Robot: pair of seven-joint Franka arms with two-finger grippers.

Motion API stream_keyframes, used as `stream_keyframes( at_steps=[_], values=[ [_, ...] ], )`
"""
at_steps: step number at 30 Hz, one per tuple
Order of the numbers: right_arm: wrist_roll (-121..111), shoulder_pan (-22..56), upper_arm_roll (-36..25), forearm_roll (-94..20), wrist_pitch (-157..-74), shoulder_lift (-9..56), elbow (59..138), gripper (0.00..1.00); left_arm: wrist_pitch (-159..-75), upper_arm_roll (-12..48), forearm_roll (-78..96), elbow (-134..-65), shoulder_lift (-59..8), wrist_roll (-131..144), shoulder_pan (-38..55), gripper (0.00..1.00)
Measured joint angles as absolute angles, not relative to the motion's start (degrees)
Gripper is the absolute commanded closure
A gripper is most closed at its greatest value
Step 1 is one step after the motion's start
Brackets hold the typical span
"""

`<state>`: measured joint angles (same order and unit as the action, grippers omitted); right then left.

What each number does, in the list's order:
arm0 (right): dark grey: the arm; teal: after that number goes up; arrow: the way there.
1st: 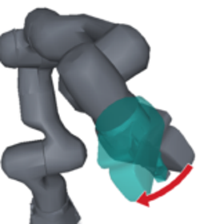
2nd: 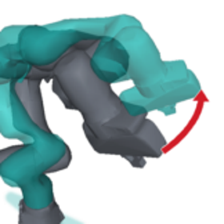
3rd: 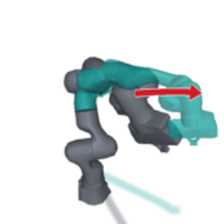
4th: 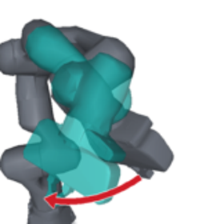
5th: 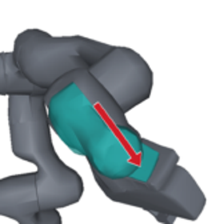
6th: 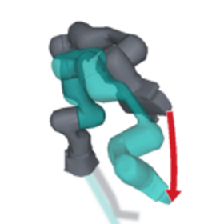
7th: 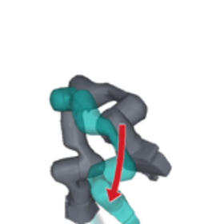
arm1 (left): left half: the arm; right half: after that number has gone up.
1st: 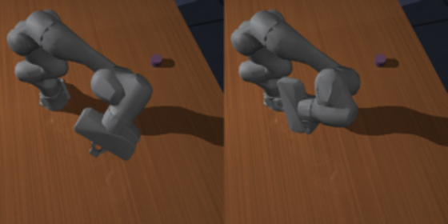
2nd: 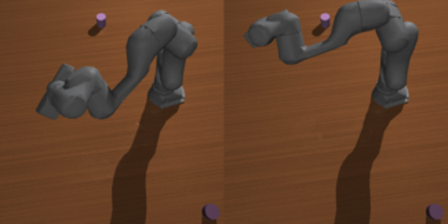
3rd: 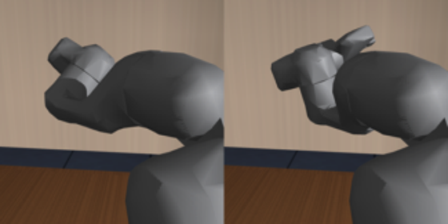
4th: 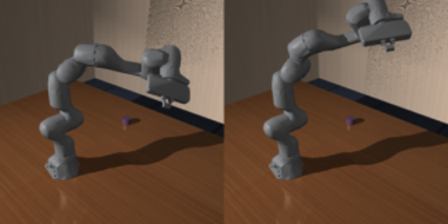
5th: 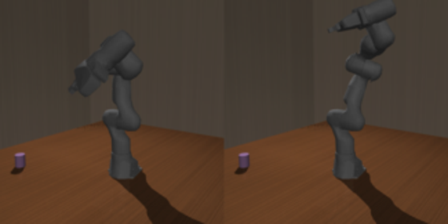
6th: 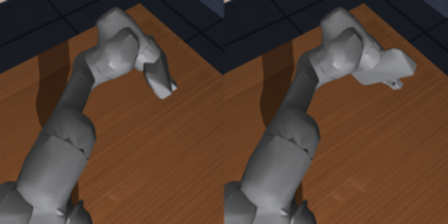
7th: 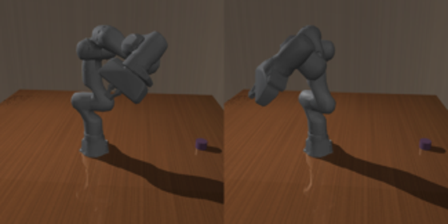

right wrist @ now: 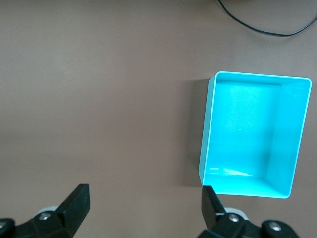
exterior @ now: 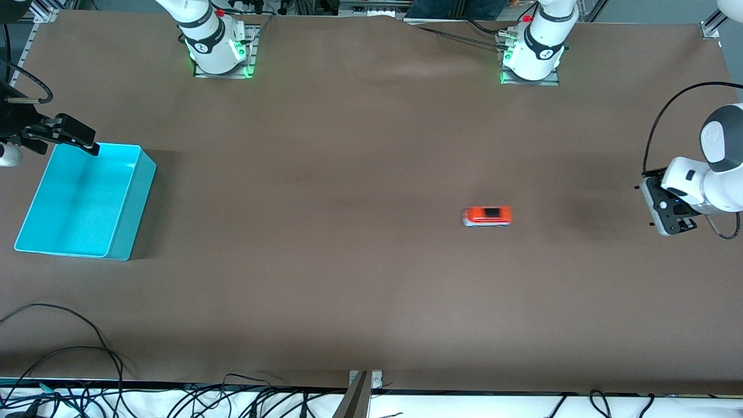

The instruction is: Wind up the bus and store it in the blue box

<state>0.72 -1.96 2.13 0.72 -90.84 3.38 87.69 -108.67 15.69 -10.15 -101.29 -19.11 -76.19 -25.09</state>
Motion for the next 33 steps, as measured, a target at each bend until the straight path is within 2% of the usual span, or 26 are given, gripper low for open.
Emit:
stream_keyframes(
  at_steps=[5,10,23,29,33],
  values=[
    [0.7,-2.0,2.2,0.7,-90.7,3.3,87.7,0.0,-102.2,20.6,-10.1,-98.0,-19.1,-66.3,-24.9,0.0],
    [0.7,-1.7,2.2,0.7,-90.7,3.3,87.7,0.0,-99.2,23.2,-10.1,-96.7,-18.9,-57.3,-24.7,0.0],
    [0.7,-1.1,2.2,0.7,-90.6,3.3,87.7,0.0,-96.5,25.5,-10.1,-94.1,-18.3,-51.0,-24.7,0.0],
    [0.7,-1.0,2.2,0.7,-90.6,3.3,87.7,0.0,-96.1,25.3,-10.1,-92.8,-14.2,-50.7,-24.4,0.0],
    [0.7,-1.0,2.2,0.7,-90.6,3.3,87.7,0.0,-95.2,22.6,-10.0,-92.7,-9.8,-50.6,-21.2,0.0]
  ],
)
